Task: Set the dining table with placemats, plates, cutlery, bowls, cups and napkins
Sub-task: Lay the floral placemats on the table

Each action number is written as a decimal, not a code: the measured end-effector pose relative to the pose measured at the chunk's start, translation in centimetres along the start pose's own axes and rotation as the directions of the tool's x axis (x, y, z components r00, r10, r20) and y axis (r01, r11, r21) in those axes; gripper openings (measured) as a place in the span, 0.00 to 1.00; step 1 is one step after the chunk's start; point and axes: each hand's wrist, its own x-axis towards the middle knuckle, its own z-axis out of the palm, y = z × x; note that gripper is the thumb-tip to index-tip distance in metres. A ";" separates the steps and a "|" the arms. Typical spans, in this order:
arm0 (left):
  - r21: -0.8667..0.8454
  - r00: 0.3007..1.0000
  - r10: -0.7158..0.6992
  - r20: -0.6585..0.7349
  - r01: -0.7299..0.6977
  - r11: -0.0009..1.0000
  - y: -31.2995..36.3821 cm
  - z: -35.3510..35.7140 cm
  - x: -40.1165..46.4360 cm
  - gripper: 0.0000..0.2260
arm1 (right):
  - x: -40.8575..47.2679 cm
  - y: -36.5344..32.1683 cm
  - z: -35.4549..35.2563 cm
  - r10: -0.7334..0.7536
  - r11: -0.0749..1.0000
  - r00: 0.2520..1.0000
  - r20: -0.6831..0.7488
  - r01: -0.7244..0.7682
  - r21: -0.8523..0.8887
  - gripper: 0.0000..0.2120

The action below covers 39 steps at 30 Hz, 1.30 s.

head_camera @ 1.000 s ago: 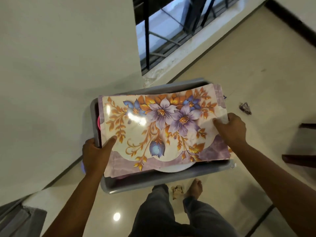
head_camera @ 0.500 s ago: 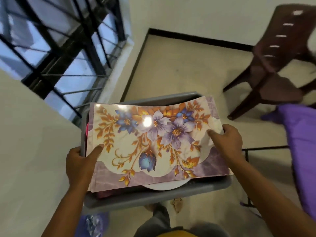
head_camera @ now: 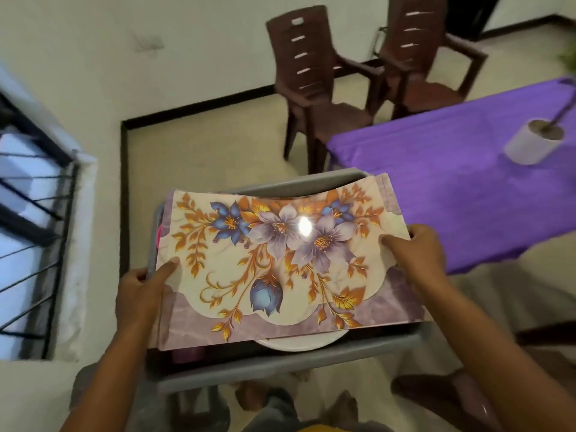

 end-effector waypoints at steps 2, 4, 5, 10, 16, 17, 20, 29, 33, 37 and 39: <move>-0.009 0.996 0.029 0.080 -0.029 1.000 1.7 3.2 -1.7 0.30 | 0.0 2.5 -4.2 0.027 0.998 0.998 -0.054 -0.024 0.050 0.21; 0.001 0.986 0.077 0.148 -0.078 0.997 3.6 6.2 -3.7 0.30 | 0.0 4.9 -7.8 0.062 0.993 0.993 -0.105 -0.051 0.103 0.20; 0.001 0.978 0.105 0.179 -0.107 0.994 4.4 7.8 -4.7 0.29 | -0.2 6.0 -9.7 0.085 0.989 0.989 -0.125 -0.068 0.134 0.15; 0.004 0.920 0.194 0.341 -0.207 0.978 8.7 15.5 -9.0 0.24 | -1.4 11.5 -17.6 0.193 0.969 0.940 -0.282 -0.136 0.207 0.05; 0.042 0.800 0.246 0.547 -0.320 0.947 12.7 24.1 -12.9 0.28 | -3.6 17.3 -24.1 0.325 0.941 0.837 -0.440 -0.243 0.233 0.06; 0.040 0.769 0.260 0.584 -0.348 0.937 13.3 25.6 -13.7 0.26 | -3.8 18.2 -25.0 0.369 0.926 0.807 -0.461 -0.274 0.261 0.07; 0.043 0.690 0.289 0.664 -0.420 0.906 14.7 29.7 -15.9 0.23 | -4.8 20.7 -27.3 0.464 0.884 0.713 -0.526 -0.341 0.319 0.10; 0.000 0.412 0.270 0.870 -0.548 0.836 18.6 43.9 -21.8 0.15 | -7.7 26.9 -31.8 0.650 0.757 0.457 -0.607 -0.458 0.466 0.06; 0.003 0.304 0.223 0.926 -0.597 0.803 19.4 48.8 -24.8 0.24 | -9.1 29.2 -32.5 0.735 0.669 0.337 -0.588 -0.495 0.553 0.06; 0.004 0.201 0.170 0.965 -0.658 0.753 19.7 52.9 -28.1 0.30 | -10.9 31.6 -32.3 0.800 0.585 0.217 -0.560 -0.492 0.645 0.06; 0.000 0.156 0.146 0.977 -0.683 0.730 19.7 54.5 -29.8 0.27 | -11.7 33.0 -32.3 0.822 0.548 0.169 -0.544 -0.491 0.677 0.06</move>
